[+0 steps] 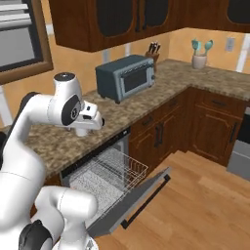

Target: Pick up the cup and bowl from the counter, place them in the dishwasher, and close the dishwasher door.

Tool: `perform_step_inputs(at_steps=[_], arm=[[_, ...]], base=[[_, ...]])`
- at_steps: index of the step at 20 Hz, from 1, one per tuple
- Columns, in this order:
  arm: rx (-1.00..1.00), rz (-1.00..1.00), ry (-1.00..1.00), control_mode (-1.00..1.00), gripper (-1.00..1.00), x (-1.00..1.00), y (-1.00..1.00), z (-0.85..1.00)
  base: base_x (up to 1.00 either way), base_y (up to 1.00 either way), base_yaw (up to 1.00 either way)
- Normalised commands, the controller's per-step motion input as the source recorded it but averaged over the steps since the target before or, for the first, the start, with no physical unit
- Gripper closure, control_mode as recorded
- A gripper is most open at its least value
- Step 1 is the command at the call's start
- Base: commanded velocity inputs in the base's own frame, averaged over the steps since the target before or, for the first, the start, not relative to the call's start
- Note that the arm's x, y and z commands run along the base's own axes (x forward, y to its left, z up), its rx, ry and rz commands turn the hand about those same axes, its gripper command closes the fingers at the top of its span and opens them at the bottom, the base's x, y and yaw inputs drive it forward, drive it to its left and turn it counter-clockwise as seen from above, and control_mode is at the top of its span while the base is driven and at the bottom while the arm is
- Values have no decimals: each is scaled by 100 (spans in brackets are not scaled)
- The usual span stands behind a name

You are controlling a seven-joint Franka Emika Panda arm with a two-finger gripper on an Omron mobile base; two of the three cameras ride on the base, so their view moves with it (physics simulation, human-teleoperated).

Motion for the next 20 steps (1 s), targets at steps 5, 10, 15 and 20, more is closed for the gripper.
perform_step_inputs(at_steps=[5,10,15,20], arm=[[0,0,0,100,-100,0,0,0],[0,0,0,100,-100,0,0,0],[0,0,0,100,-100,0,0,0],[1,-1,0,-100,-100,16,5,-4]], base=[[44,72,-5],[67,10,-8],[66,4,-36],[48,26,-19]])
